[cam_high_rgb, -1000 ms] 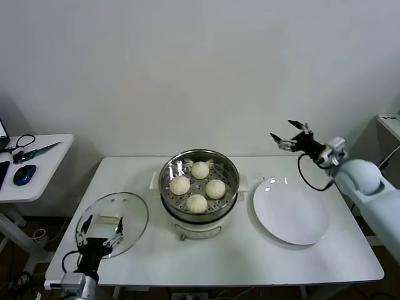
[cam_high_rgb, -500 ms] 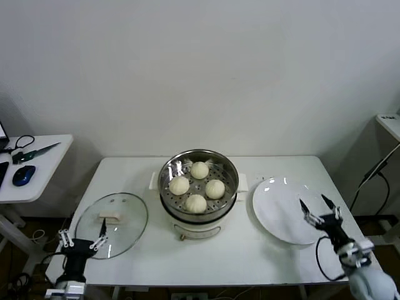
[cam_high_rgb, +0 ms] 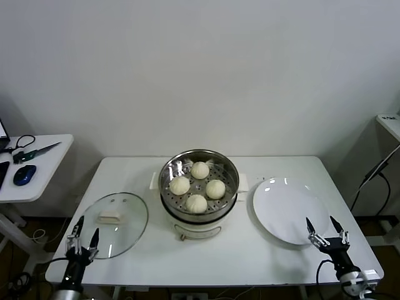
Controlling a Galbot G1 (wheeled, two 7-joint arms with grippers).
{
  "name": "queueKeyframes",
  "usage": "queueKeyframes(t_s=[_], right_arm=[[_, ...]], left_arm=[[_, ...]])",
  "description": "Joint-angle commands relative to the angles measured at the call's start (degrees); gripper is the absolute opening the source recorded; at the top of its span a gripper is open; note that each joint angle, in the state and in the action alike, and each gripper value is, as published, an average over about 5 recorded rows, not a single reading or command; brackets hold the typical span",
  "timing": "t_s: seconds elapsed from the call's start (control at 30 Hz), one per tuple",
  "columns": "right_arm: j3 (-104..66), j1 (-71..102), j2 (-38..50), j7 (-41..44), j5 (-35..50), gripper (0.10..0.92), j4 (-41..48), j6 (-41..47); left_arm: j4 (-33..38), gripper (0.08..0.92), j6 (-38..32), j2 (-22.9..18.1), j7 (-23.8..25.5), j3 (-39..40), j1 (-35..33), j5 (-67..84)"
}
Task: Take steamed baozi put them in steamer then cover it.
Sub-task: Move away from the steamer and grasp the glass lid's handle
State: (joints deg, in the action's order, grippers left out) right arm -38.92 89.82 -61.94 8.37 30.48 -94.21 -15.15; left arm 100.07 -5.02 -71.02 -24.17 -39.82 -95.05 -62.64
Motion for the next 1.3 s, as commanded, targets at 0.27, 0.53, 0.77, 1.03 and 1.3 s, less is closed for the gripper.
queueKeyframes(t_s=[0.27,0.53,0.77,1.03,1.3], right_arm=[[-1.7,4.7,-5.2,0.0,-4.0,0.823,-5.2,-0.3],[-3.1,6.1,-5.9,0.3,-3.8,0.823,-6.9,-0.6],[-3.6,6.7,-6.2,0.3,-3.8,0.823,-8.0,-0.8],[-3.3,6.7,-6.5,0.3,-4.3,0.823,-7.7,-0.8],[-2.7,5.8,-6.8,0.2,-5.0,0.823,-7.3,-0.6]], left_arm=[[-8.7,0.823,1.5,1.8,-3.1,1.6,6.1,-15.4],[-15.6,0.823,2.5,0.6,-0.2,3.7,15.0,-15.4],[-21.7,0.823,2.6,1.2,0.6,5.3,20.3,-15.6],[-25.4,0.820,2.8,1.6,1.3,6.5,23.2,-15.8],[-25.2,0.640,3.2,1.9,0.7,6.4,24.1,-14.9]])
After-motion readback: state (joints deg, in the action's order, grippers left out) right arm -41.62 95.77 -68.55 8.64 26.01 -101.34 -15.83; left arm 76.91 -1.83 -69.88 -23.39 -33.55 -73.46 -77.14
